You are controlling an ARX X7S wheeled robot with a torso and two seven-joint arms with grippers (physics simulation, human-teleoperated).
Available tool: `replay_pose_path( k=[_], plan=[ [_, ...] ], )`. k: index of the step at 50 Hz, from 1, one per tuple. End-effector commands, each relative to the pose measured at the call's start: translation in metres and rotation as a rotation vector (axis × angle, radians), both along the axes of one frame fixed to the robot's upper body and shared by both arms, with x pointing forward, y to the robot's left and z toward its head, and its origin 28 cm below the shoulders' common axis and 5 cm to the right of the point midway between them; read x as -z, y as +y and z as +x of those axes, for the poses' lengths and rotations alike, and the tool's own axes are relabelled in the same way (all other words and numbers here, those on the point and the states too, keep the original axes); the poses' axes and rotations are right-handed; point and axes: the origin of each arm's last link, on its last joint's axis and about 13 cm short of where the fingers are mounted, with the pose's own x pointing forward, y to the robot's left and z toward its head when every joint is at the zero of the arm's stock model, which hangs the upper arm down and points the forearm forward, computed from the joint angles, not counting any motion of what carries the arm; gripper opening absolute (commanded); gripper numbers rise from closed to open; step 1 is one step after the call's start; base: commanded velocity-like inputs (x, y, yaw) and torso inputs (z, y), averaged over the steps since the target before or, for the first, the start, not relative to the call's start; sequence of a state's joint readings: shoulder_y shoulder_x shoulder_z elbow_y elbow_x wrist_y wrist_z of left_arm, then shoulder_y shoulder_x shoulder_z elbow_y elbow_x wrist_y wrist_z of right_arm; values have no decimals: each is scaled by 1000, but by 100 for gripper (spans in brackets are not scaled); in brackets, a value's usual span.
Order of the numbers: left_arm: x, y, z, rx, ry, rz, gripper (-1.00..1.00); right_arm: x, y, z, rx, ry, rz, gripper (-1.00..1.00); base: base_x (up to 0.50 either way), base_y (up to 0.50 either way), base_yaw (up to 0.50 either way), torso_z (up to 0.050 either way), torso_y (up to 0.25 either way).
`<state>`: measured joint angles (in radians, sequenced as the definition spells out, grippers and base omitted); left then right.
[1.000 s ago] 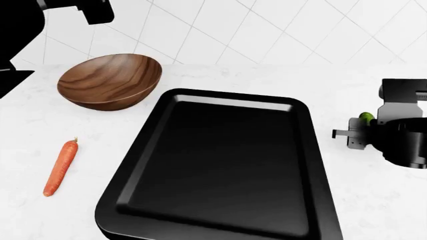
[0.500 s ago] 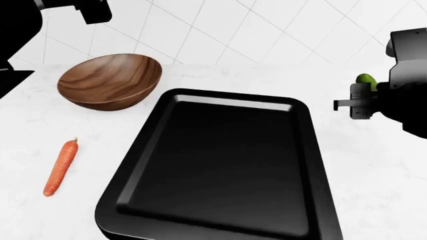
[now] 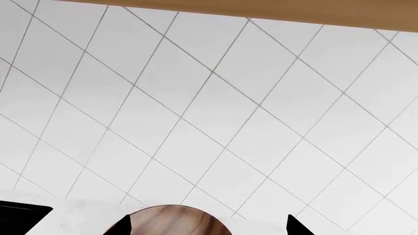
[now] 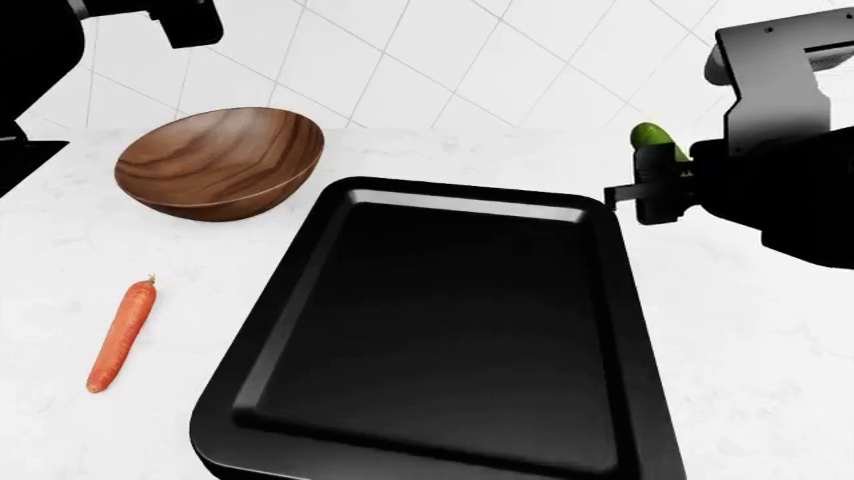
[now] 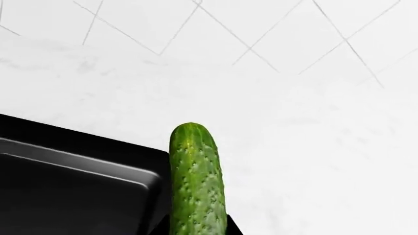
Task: Place the two vegetables and bowl onto the tray for setting up a vegetable dip station.
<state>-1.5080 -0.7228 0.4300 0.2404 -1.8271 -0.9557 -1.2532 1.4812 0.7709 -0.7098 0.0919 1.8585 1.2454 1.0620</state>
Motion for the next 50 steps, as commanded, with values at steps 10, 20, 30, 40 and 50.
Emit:
replay_pose_path(
  k=[10,20,30,40,50],
  plan=[
    [1,0,1,0,2,-1,100,6,16,6,-67,8,19,-100,0,0,0,0,0],
    [1,0,1,1,3,2,100,8,23,10,-90,15,62,-100,0,0,0,0,0],
    [1,0,1,-1,4,1,100,9,32,16,-125,24,69,-100,0,0,0,0,0],
    [2,-1,1,-1,5,5,100,15,37,12,-149,46,81,-100,0,0,0,0,0],
    [2,0,1,-1,6,3,100,16,46,17,-183,56,89,-100,0,0,0,0,0]
  ],
)
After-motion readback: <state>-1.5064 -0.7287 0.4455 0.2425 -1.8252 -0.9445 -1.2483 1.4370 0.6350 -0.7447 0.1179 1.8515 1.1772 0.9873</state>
